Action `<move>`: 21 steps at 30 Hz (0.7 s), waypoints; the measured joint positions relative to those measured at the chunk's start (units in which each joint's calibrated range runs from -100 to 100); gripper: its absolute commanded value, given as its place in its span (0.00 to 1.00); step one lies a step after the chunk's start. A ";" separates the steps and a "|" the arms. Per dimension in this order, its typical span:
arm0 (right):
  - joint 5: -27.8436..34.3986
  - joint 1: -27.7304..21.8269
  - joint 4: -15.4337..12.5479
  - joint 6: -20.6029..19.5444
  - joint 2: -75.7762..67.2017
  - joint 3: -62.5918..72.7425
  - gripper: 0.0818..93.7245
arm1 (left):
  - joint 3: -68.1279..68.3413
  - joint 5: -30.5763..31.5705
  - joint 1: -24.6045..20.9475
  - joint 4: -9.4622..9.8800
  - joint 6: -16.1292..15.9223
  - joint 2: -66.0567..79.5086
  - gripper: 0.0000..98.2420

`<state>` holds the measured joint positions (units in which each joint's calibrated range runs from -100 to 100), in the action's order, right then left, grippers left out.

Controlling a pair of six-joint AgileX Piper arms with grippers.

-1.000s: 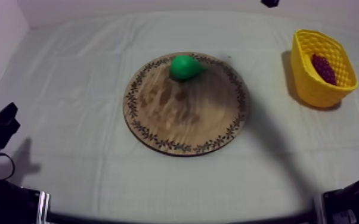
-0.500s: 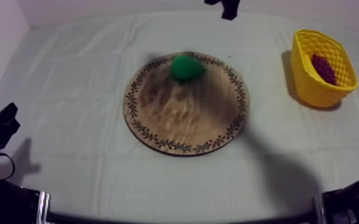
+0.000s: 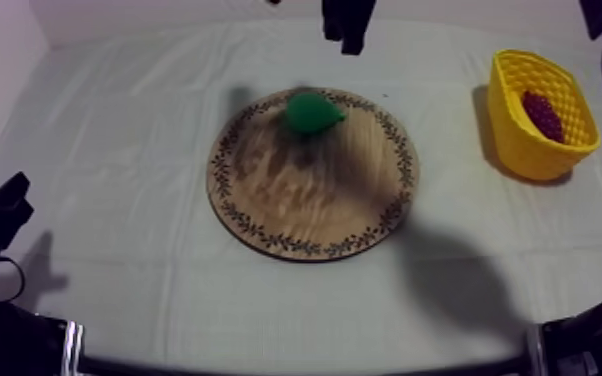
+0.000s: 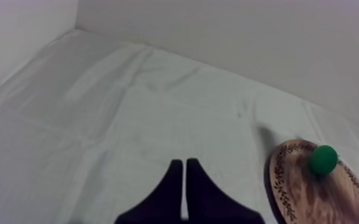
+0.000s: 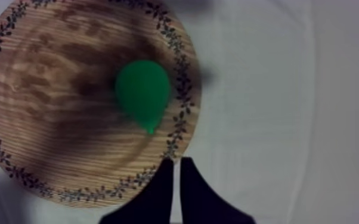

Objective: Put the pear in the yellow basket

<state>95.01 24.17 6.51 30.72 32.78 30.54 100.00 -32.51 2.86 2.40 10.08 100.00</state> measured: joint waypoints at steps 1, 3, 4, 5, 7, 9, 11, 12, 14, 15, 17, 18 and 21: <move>0.64 0.00 0.30 -0.43 0.68 0.33 0.06 | 0.00 0.00 0.00 0.00 0.00 0.00 0.00; 1.49 0.00 0.52 -0.95 1.77 0.73 0.10 | 0.00 0.00 0.00 0.00 0.00 0.00 0.00; 1.67 0.00 0.66 -1.19 2.12 0.89 0.12 | 0.00 0.00 0.00 0.00 0.00 0.00 0.00; 1.74 0.00 0.69 -1.41 2.30 0.95 0.15 | 0.00 0.00 0.00 0.00 0.00 0.00 0.00; 1.74 0.00 1.06 -1.82 2.48 1.02 0.21 | 0.00 0.00 0.00 0.00 0.00 0.00 0.00; 1.74 0.00 1.10 -1.86 2.60 1.08 0.29 | 0.00 0.00 0.00 0.00 0.00 0.00 0.00; 1.82 0.00 1.05 -1.61 2.73 1.08 0.40 | 0.00 0.00 0.00 0.00 0.00 0.00 0.00; 1.81 0.00 0.94 -1.62 2.80 1.08 0.45 | 0.00 0.00 0.00 0.00 0.00 0.00 0.00; 1.81 0.00 0.82 -1.62 2.80 1.08 0.54 | 0.00 0.00 0.00 0.00 0.00 0.00 0.00; 1.81 0.00 0.82 -1.62 2.80 1.01 0.58 | 0.00 0.00 0.00 0.00 0.00 0.00 0.00; 1.81 0.12 0.88 -1.62 2.80 0.83 0.64 | 0.00 0.00 0.00 0.00 0.00 0.00 0.00; 1.81 0.19 0.94 -1.52 2.80 0.70 0.67 | 0.00 0.00 0.00 0.00 0.00 0.00 0.00; 1.81 0.62 1.13 -0.82 2.74 0.46 0.73 | 0.00 0.00 0.00 0.00 0.00 0.00 0.00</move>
<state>96.82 24.79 7.65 29.90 35.52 31.00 100.00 -32.51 2.86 2.40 10.08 100.00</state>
